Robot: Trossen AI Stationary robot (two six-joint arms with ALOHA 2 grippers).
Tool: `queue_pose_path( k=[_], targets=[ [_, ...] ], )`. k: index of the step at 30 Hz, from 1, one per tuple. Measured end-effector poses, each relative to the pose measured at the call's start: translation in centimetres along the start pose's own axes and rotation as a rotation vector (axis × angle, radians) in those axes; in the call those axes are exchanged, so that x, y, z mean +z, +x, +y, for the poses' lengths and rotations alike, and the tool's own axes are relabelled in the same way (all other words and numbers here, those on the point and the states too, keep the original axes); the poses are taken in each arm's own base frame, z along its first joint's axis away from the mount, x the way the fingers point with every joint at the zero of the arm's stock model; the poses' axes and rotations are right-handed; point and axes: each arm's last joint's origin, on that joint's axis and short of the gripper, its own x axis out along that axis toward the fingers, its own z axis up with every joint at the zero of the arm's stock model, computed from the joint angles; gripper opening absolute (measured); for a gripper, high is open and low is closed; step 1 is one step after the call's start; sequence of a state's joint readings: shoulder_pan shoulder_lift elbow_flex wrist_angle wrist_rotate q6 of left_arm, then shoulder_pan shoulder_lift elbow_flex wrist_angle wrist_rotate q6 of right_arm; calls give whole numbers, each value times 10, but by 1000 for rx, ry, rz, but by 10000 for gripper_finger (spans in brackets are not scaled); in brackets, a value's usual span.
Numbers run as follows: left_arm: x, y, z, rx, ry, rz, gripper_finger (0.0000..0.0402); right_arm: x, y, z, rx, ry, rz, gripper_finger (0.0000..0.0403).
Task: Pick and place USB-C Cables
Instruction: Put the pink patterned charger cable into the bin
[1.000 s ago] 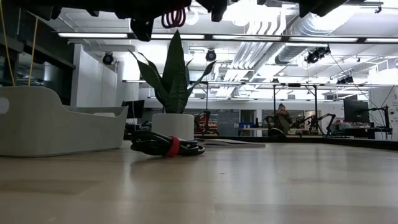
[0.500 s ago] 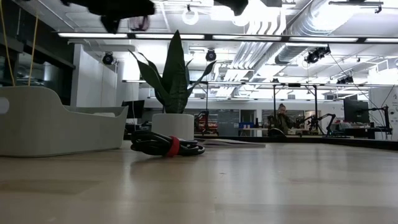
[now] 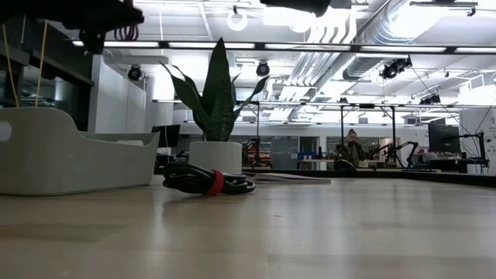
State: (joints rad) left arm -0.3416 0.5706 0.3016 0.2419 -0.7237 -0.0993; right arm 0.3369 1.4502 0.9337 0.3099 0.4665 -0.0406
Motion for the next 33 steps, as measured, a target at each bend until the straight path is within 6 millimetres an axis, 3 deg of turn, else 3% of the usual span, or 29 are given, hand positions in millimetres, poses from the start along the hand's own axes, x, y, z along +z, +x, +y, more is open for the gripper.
queue_pose_path(
  k=[8, 13, 18, 22, 25, 33],
  targets=[
    [-6, -5, 5, 18, -18, 62, 0, 5, -20, -8, -99, 13, 73, 271],
    [-7, -5, 5, 12, -22, 66, 0, -13, -32, -6, -194, -8, 53, 271],
    [-7, -5, 5, -8, -21, 72, 0, -27, -69, -22, -254, 115, -88, 271],
    [-6, -5, 4, -18, -21, 68, 0, -49, -101, -36, -123, 233, -243, 271],
    [-6, -5, 4, -19, -20, 66, 0, -68, -113, -44, -6, 287, -322, 271],
    [-6, -5, 4, -20, -21, 65, 0, -74, -121, -55, 61, 319, -424, 271]
  ],
)
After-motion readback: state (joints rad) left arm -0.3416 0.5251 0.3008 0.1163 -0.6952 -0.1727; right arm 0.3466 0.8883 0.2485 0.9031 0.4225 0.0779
